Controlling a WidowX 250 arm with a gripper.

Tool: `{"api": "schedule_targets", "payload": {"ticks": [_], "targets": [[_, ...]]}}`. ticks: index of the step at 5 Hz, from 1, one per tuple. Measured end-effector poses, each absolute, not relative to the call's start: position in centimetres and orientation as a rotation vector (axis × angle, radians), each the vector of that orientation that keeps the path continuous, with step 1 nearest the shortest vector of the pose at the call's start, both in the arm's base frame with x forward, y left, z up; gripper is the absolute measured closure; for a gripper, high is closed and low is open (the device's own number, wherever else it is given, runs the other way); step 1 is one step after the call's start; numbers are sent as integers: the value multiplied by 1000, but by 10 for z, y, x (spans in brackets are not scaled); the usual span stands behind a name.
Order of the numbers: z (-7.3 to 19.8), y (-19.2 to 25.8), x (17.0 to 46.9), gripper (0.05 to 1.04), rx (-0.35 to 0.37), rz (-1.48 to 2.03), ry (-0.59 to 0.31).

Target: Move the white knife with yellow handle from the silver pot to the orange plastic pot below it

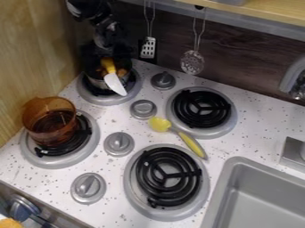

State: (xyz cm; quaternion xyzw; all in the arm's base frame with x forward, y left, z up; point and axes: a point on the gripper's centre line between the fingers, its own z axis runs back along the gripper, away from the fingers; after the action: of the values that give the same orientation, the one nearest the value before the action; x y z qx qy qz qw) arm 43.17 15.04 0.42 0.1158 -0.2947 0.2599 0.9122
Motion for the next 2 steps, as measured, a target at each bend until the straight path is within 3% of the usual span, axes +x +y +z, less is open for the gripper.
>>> {"api": "schedule_targets", "payload": {"ticks": [1,2], "targets": [[-1,149,433,89,223,549,-595],[-3,147,433,163,201,581,-585]]}}
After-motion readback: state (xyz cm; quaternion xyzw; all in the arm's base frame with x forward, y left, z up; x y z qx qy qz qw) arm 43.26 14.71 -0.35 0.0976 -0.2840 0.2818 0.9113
